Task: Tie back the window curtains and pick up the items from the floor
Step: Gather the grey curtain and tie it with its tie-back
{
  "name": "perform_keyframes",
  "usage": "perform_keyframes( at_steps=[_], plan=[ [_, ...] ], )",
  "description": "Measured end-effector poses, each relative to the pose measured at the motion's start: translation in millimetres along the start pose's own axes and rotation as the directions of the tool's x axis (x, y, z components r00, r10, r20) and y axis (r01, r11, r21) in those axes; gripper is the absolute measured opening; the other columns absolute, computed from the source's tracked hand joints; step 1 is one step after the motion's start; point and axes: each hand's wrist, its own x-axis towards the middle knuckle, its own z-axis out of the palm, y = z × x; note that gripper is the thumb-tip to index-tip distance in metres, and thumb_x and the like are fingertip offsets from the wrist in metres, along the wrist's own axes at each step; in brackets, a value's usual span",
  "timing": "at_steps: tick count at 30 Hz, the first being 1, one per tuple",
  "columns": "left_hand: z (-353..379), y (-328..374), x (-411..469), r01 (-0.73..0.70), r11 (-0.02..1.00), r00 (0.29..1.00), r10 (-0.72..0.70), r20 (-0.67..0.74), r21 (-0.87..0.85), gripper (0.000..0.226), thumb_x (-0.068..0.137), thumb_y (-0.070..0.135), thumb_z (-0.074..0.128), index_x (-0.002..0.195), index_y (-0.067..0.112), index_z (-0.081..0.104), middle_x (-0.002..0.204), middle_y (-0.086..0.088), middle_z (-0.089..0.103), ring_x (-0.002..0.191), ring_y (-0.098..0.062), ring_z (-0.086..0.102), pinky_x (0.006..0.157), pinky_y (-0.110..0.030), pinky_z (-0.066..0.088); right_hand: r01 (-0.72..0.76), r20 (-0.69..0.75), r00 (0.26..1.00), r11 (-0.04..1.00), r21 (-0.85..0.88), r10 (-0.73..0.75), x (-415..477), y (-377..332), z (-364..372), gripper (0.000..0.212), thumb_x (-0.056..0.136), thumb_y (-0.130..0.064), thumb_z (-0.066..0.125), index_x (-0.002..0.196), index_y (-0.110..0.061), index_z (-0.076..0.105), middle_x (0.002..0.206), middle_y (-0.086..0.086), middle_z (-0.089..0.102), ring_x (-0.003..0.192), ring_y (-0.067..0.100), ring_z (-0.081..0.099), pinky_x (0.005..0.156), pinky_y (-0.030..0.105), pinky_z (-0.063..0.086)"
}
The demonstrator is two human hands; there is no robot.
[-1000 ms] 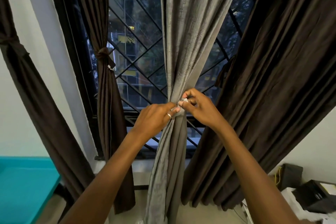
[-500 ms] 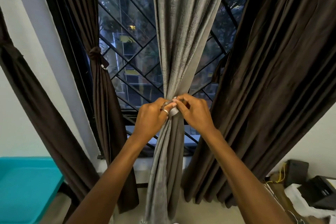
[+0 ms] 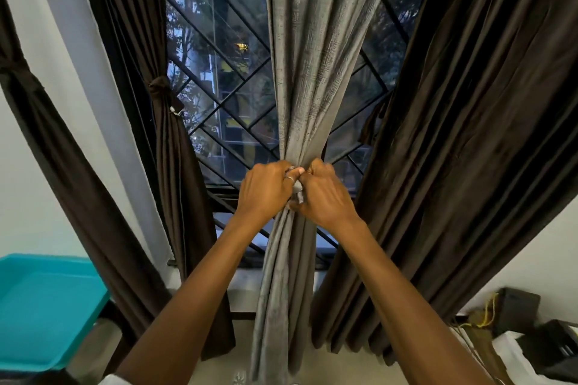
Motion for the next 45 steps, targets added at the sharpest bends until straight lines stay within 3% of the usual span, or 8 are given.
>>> perform_keyframes(
  at_steps=[10, 16, 23, 28, 32, 38, 41, 45],
  plan=[
    [0.1, 1.0, 8.8, 0.204, 0.974, 0.977, -0.197, 0.076, -0.100, 0.041, 0.095, 0.045, 0.061, 0.061, 0.021, 0.060, 0.055, 0.002, 0.058, 0.056, -0.014, 0.059, 0.053, -0.032, 0.047, 0.147, -0.185, 0.977, 0.969, 0.199, -0.110, -21.4, 11.0, 12.6, 0.032, 0.099, -0.026, 0.042, 0.122, -0.009, 0.057, 0.112, 0.013, 0.054, 0.083, 0.032, 0.061, 0.068, 0.047, 0.053],
    [8.7, -0.2, -6.1, 0.245, 0.893, 0.969, -0.236, 0.070, -0.378, 0.032, 0.095, 0.038, 0.064, 0.078, 0.013, 0.070, 0.061, -0.004, 0.069, 0.057, -0.013, 0.069, 0.065, -0.042, 0.060, 0.055, -0.299, 0.953, 0.950, 0.309, 0.042, -31.4, 13.9, 17.3, 0.014, 0.103, -0.023, 0.047, 0.107, -0.010, 0.052, 0.080, 0.012, 0.064, 0.065, 0.032, 0.061, 0.053, 0.048, 0.048],
    [9.9, -11.6, -18.5, 0.301, 0.726, 0.953, -0.250, 0.170, -0.619, 0.018, 0.098, 0.025, 0.063, 0.103, 0.010, 0.072, 0.080, -0.004, 0.073, 0.074, -0.012, 0.071, 0.076, -0.043, 0.063, 0.078, -0.332, 0.942, 0.924, 0.375, 0.055, -25.3, 13.2, 22.2, 0.007, 0.100, -0.013, 0.056, 0.105, -0.013, 0.062, 0.090, 0.007, 0.067, 0.077, 0.021, 0.063, 0.064, 0.043, 0.052],
    [23.7, -14.0, -27.9, 0.168, 0.804, 0.970, -0.237, -0.048, -0.570, 0.015, 0.096, 0.022, 0.066, 0.104, 0.014, 0.076, 0.086, 0.006, 0.071, 0.076, -0.010, 0.071, 0.066, -0.043, 0.062, 0.077, -0.336, 0.942, 0.954, 0.290, 0.026, -24.6, 13.9, 37.0, 0.004, 0.095, -0.008, 0.062, 0.099, -0.009, 0.063, 0.121, 0.006, 0.047, 0.090, 0.018, 0.055, 0.064, 0.027, 0.045],
    [26.6, -16.6, -29.9, 0.065, 0.840, 0.962, -0.196, -0.190, -0.539, 0.015, 0.092, 0.020, 0.071, 0.105, 0.016, 0.077, 0.089, 0.017, 0.060, 0.079, -0.008, 0.066, 0.064, -0.042, 0.061, 0.045, -0.340, 0.940, 0.969, 0.242, 0.041, -20.0, 15.7, 31.3, 0.006, 0.095, -0.006, 0.060, 0.098, -0.010, 0.060, 0.112, 0.004, 0.052, 0.085, 0.017, 0.055, 0.063, 0.023, 0.038],
    [13.2, -46.3, -12.0, 0.006, 0.883, 0.962, -0.133, -0.238, -0.469, 0.019, 0.091, 0.021, 0.073, 0.106, 0.010, 0.078, 0.088, 0.002, 0.067, 0.075, -0.014, 0.067, 0.068, -0.042, 0.059, -0.055, -0.371, 0.914, 0.957, 0.285, 0.163, -15.5, 42.3, 21.4, 0.006, 0.096, -0.004, 0.059, 0.095, -0.010, 0.060, 0.084, 0.005, 0.058, 0.069, 0.019, 0.053, 0.059, 0.034, 0.044],
    [9.4, -55.6, -8.2, -0.010, 0.886, 0.969, -0.106, -0.222, -0.464, 0.020, 0.091, 0.020, 0.073, 0.108, 0.011, 0.077, 0.088, 0.002, 0.067, 0.076, -0.015, 0.067, 0.070, -0.041, 0.059, -0.107, -0.349, 0.910, 0.940, 0.325, 0.224, -12.9, 47.0, 21.0, 0.008, 0.095, -0.005, 0.061, 0.093, -0.012, 0.060, 0.082, 0.002, 0.059, 0.065, 0.008, 0.048, 0.058, 0.013, 0.037],
    [11.2, -59.2, -5.8, 0.016, 0.886, 0.972, -0.122, -0.201, -0.463, 0.019, 0.091, 0.018, 0.073, 0.107, 0.009, 0.077, 0.084, 0.002, 0.066, 0.070, -0.016, 0.066, 0.067, -0.040, 0.058, -0.155, -0.311, 0.912, 0.928, 0.339, 0.266, -6.3, 45.7, 33.9, 0.008, 0.095, -0.005, 0.062, 0.091, -0.012, 0.058, 0.079, -0.004, 0.055, 0.061, 0.004, 0.045, 0.056, 0.011, 0.032]
  ],
)
